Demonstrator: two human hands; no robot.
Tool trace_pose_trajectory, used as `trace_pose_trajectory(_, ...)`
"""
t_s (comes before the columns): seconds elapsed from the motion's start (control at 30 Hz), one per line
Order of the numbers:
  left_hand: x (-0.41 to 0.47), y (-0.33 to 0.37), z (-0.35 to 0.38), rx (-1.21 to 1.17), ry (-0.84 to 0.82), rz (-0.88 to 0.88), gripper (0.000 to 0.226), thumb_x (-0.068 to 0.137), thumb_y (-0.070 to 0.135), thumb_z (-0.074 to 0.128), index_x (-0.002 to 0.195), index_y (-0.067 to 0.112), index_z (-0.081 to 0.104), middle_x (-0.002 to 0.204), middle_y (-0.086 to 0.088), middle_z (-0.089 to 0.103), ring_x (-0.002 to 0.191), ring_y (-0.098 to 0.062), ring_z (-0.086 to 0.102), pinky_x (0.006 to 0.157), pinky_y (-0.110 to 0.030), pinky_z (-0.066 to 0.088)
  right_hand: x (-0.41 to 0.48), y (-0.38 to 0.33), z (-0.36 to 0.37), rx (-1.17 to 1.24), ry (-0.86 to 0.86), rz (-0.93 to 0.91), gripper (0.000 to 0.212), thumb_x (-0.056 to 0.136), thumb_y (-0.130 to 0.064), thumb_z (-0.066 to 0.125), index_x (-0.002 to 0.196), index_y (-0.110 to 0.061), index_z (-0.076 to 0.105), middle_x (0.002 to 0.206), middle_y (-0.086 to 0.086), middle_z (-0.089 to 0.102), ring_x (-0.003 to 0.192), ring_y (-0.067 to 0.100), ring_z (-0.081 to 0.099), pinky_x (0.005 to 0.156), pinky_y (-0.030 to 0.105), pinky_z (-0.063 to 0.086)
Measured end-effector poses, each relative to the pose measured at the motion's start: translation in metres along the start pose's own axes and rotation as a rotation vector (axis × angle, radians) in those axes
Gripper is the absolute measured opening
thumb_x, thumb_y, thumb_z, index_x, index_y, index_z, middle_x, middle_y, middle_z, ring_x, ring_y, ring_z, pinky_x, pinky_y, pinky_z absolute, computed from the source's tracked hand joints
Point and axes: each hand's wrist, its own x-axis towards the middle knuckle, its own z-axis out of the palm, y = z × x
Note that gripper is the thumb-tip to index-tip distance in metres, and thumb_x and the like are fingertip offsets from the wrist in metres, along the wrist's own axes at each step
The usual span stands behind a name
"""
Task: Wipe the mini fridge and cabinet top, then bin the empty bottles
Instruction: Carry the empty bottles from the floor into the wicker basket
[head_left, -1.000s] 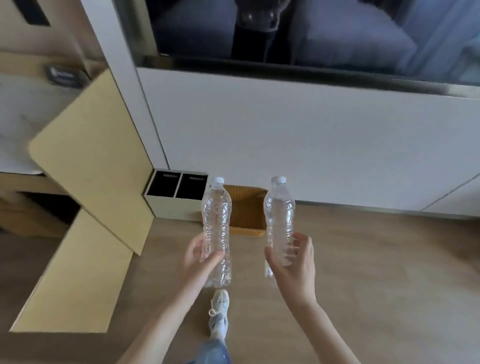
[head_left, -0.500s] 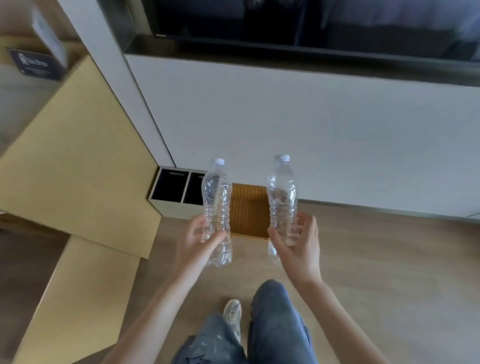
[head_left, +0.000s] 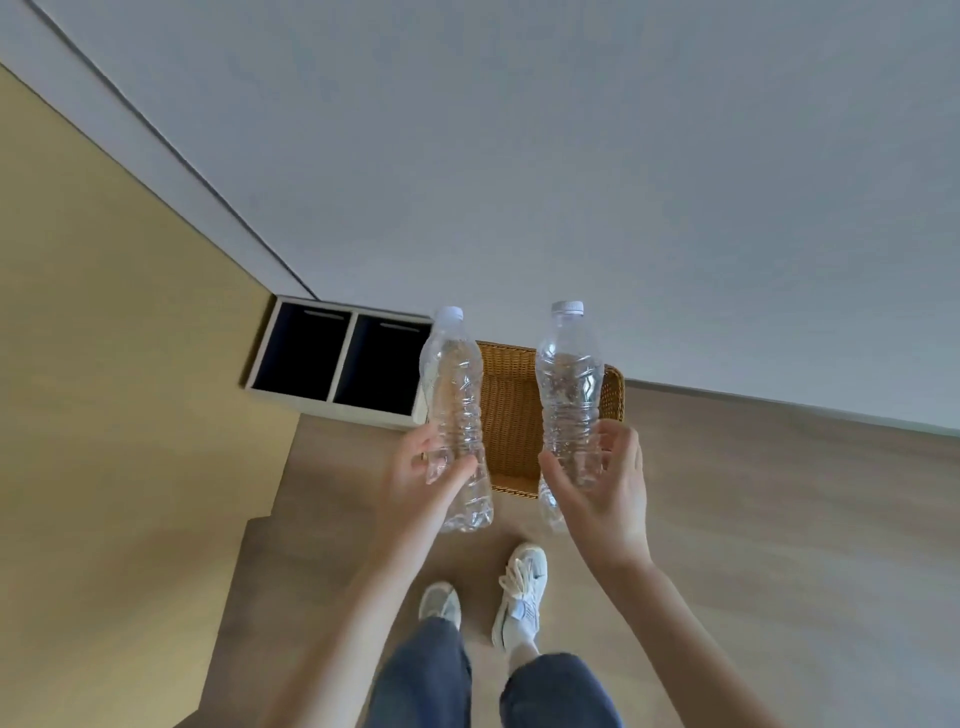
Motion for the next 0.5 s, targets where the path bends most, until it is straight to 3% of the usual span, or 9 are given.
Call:
trace_pose_trajectory(0.1,0.052,-0.028,0.028,0.019,-0.025,-0.030,0.057,0.080,0.036,0.078,0.131,0.034,0.054,0.122,0.018,0.058,0.115,-0.004,0.054,0.097,-0.040,0.051,0.032,0.045,0.026,-0.007,0.001,0.030,0.055,0.077,-0.042,0.078,0.110,-0.045,0.034,0.106,-0.018,0.046,0.097,-0.001,0.053,0.070,0.010,0.044)
trace_pose_trajectory(0.23,0.120,-0.073,0.060,0.011,-0.053,-0.056,0.057,0.080,0.035,0.078,0.132,0.033,0.053,0.121,0.018,0.057,0.113,-0.002,0.053,0.077,-0.017,0.040,0.065,0.109,0.068,-0.032,-0.002,0.048,0.058,0.077,-0.039,0.079,0.111,-0.045,0.033,0.106,-0.017,0.046,0.100,-0.004,0.051,0.070,0.003,0.043)
trace_pose_trajectory(0.4,0.203,-0.148,0.093,0.041,-0.059,-0.046,0.060,0.079,0.036,0.080,0.132,0.033,0.053,0.121,0.017,0.058,0.110,-0.001,0.054,0.084,-0.023,0.046,0.094,0.197,0.131,-0.041,-0.034,0.087,0.057,0.078,-0.037,0.080,0.111,-0.044,0.034,0.108,-0.011,0.049,0.096,0.002,0.056,0.069,0.012,0.050)
trace_pose_trajectory(0.5,0.256,-0.201,0.111,0.067,-0.072,-0.042,0.060,0.077,0.040,0.081,0.130,0.037,0.054,0.120,0.020,0.058,0.108,0.001,0.055,0.079,-0.019,0.043,0.111,0.256,0.177,-0.038,-0.060,0.089,0.058,0.078,-0.037,0.080,0.111,-0.044,0.034,0.110,-0.015,0.046,0.102,-0.008,0.049,0.072,0.004,0.045)
